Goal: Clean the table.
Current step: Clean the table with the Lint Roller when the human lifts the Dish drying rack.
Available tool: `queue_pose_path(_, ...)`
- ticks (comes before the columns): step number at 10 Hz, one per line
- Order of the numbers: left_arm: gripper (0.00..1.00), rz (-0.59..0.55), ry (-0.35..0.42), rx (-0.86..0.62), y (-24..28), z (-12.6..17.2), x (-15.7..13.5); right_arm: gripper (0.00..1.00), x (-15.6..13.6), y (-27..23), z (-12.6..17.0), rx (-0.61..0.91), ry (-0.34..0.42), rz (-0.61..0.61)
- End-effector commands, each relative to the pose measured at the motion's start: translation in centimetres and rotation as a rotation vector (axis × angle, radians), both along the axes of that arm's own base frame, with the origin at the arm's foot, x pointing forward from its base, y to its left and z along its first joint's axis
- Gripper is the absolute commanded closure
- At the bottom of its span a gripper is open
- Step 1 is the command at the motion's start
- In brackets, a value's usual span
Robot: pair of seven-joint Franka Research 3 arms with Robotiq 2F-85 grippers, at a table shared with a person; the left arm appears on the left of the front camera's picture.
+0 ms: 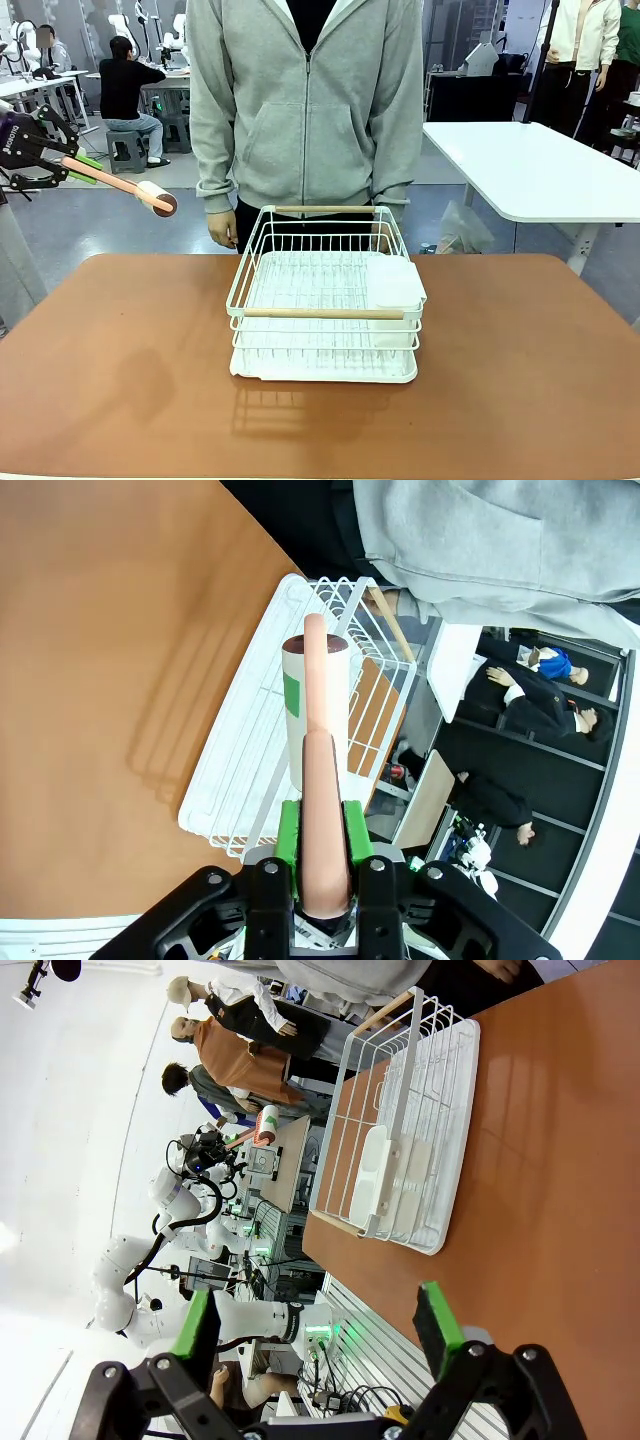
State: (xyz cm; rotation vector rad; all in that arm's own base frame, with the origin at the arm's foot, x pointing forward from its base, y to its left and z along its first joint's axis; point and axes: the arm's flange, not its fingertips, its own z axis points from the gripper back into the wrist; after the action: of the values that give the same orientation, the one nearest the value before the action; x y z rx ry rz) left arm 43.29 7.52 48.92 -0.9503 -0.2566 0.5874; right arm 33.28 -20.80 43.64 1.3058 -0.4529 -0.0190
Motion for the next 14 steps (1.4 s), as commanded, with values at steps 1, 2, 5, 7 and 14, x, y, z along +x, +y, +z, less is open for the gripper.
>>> queue_pose_path(1, 0.82, 0.007, 0.013, -0.001, -0.16, 0.18, -0.04, 0.00, -0.04, 0.18, 0.14, 0.012, -0.025, 0.001)
queue_pose_path(2, 0.82, 0.007, 0.013, -0.001, -0.16, 0.18, -0.04, 0.00, -0.04, 0.18, 0.14, 0.012, -0.025, 0.001)
queue_pose_path(5, 0.82, 0.007, 0.013, -0.001, -0.16, 0.18, -0.04, 0.00, -0.04, 0.18, 0.14, 0.012, -0.025, 0.001)
queue_pose_path(7, 0.82, 0.007, 0.013, -0.001, -0.16, 0.18, -0.04, 0.00, -0.04, 0.18, 0.14, 0.012, -0.025, 0.001)
queue_pose_path(14, 0.82, 0.007, 0.013, -0.001, -0.16, 0.18, -0.04, 0.00, -0.04, 0.18, 0.14, 0.012, -0.025, 0.001)
